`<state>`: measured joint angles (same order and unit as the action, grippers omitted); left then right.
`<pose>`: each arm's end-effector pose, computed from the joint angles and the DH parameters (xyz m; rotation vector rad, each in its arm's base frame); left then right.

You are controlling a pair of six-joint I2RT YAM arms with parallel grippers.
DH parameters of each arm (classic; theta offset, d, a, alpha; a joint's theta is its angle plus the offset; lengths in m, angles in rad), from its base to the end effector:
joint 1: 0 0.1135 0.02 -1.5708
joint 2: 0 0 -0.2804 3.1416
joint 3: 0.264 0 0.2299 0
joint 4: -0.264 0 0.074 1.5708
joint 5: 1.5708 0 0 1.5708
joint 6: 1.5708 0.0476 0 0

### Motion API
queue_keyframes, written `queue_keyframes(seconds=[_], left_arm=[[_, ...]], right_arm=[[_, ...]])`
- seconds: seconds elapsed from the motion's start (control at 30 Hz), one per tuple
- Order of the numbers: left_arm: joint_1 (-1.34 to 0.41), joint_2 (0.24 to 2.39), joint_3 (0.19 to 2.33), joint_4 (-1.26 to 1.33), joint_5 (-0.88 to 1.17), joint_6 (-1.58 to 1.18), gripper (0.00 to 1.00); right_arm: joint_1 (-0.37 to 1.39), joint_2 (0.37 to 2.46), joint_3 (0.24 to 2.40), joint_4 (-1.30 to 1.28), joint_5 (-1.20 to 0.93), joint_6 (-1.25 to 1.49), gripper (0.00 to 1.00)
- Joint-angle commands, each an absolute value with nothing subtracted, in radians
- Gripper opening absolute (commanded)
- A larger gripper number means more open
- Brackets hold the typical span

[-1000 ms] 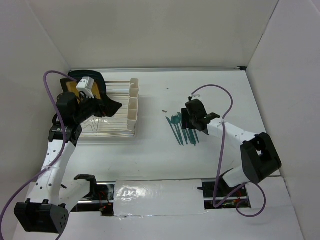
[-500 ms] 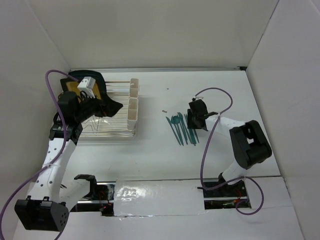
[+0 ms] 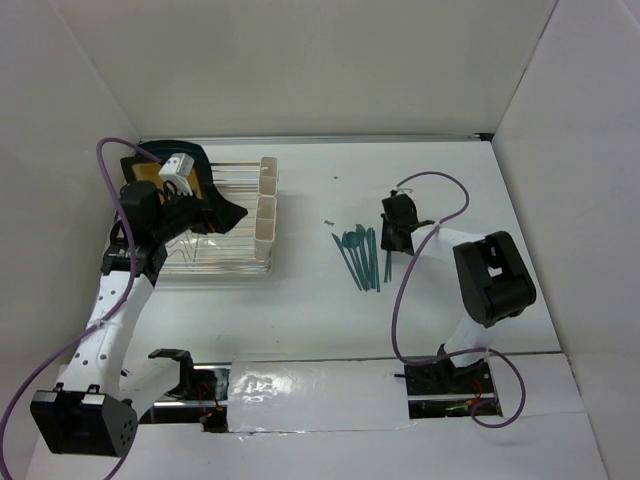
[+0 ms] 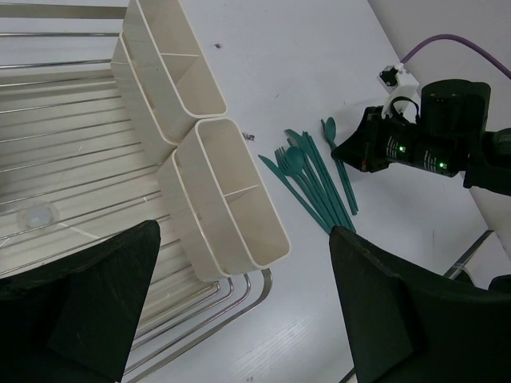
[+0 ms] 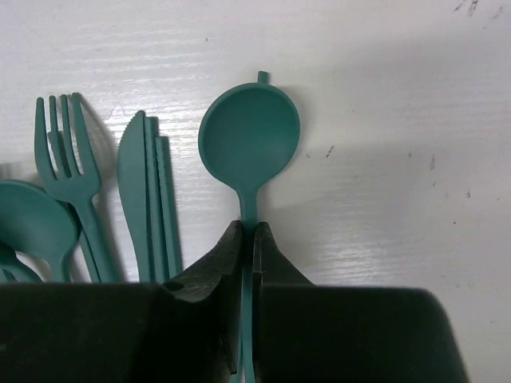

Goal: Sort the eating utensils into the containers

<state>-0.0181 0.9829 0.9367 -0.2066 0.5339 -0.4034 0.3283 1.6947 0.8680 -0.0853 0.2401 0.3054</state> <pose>0.1998 -0.0278 0.3677 0.0299 1.8575 -0.7805 0.3091 0.0933 0.1740 0.0728 2.4456 -0.0198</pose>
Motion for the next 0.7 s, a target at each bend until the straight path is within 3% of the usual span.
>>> queue_keyframes(seconds=[0.0, 0.03, 0.33, 0.47, 0.57, 0.67], left_arm=[[-0.014, 0.986, 0.971, -0.170, 0.569, -0.411, 1.00], [-0.014, 0.988, 0.971, -0.169, 0.571, -0.411, 1.00], [-0.012, 0.979, 0.969, -0.167, 0.577, -0.410, 1.00], [-0.012, 0.979, 0.971, -0.167, 0.587, -0.408, 1.00], [-0.014, 0.977, 0.969, -0.169, 0.588, -0.407, 1.00], [-0.012, 0.974, 0.968, -0.167, 0.589, -0.408, 1.00]], right_arm=[[0.311, 1.729, 0.870, -0.107, 0.222, 0.308, 0.04], [0.310, 1.729, 0.870, -0.107, 0.222, 0.311, 0.00], [0.313, 1.614, 0.870, -0.153, 0.123, 0.327, 0.00], [0.310, 1.565, 0.870, -0.163, 0.097, 0.310, 0.21], [0.314, 1.578, 0.881, -0.173, 0.097, 0.304, 0.18], [0.317, 1.612, 0.890, -0.183, 0.097, 0.302, 0.02]])
